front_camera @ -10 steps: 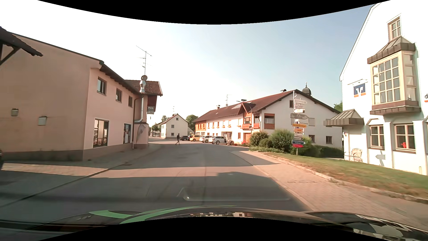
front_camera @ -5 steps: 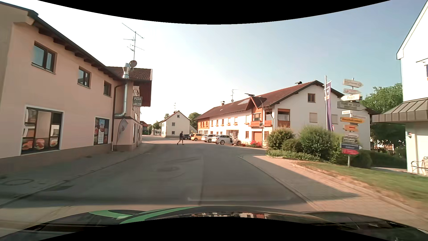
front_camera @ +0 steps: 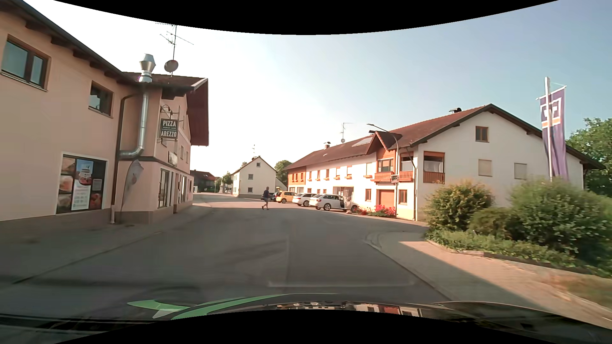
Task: Follow the waypoints while adhering to traffic rules and regulations
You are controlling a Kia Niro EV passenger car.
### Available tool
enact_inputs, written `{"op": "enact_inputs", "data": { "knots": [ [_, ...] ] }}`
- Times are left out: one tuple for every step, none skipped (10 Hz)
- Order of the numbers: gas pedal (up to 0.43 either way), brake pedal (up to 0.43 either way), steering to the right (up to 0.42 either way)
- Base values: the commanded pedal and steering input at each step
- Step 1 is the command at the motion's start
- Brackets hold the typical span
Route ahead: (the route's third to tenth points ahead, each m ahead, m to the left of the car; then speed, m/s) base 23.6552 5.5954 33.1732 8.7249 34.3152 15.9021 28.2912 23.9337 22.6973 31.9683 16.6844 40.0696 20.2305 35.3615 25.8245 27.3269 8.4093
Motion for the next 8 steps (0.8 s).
{"op": "enact_inputs", "data": {
  "knots": [
    [0.0, 0.22, -0.028],
    [0.0, 0.226, -0.028],
    [0.0, 0.226, -0.029],
    [0.0, 0.22, -0.033],
    [0.0, 0.22, -0.036],
    [0.0, 0.22, -0.038],
    [0.0, 0.22, -0.038],
    [0.0, 0.165, -0.038]
  ]
}}
